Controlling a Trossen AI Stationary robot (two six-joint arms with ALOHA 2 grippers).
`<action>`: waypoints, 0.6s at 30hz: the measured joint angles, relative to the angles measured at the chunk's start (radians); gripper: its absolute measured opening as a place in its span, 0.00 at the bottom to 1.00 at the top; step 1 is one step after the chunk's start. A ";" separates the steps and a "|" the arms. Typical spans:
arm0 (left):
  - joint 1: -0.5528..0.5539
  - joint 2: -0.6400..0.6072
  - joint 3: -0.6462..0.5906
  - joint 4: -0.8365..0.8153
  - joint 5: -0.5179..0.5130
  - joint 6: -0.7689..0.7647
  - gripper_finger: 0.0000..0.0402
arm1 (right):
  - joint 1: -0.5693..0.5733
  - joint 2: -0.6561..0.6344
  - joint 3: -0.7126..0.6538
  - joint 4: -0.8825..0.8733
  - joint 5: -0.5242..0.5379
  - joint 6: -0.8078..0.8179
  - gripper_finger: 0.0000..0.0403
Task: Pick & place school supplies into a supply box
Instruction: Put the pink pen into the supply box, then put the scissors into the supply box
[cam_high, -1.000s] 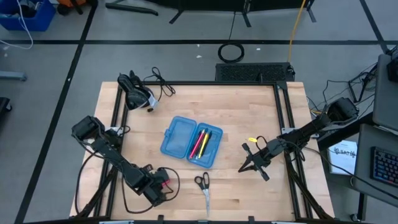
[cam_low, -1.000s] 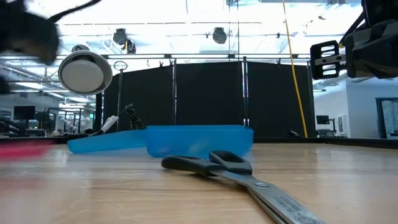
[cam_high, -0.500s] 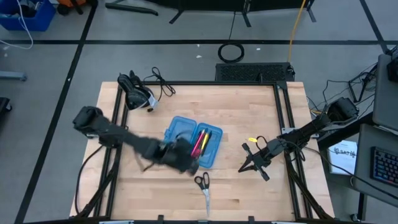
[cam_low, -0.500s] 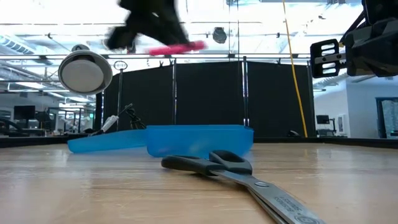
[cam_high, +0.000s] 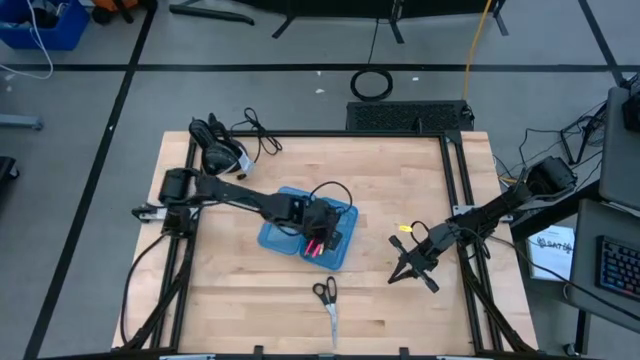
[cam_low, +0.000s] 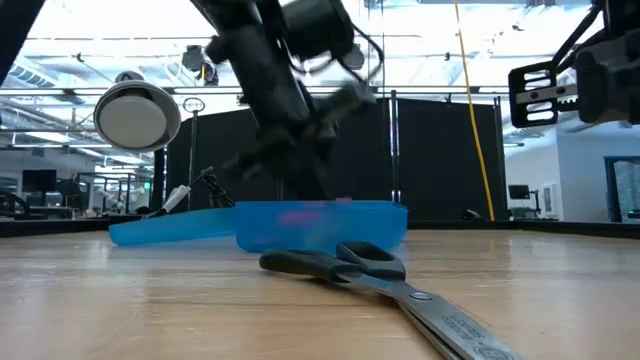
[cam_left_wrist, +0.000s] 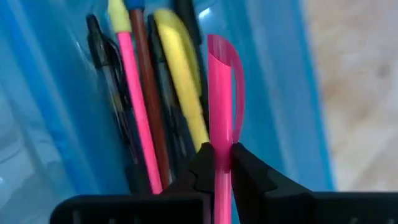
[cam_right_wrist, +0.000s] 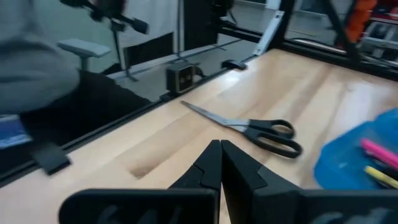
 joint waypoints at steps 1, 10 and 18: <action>0.006 0.017 0.000 0.008 0.010 0.000 0.07 | 0.000 0.000 0.000 0.001 -0.013 0.000 0.00; 0.024 0.063 0.000 0.012 0.015 -0.018 0.07 | 0.000 0.000 0.000 0.003 -0.016 -0.002 0.00; 0.022 0.062 0.000 0.040 0.016 -0.006 0.30 | 0.000 0.000 0.000 0.008 -0.016 0.003 0.00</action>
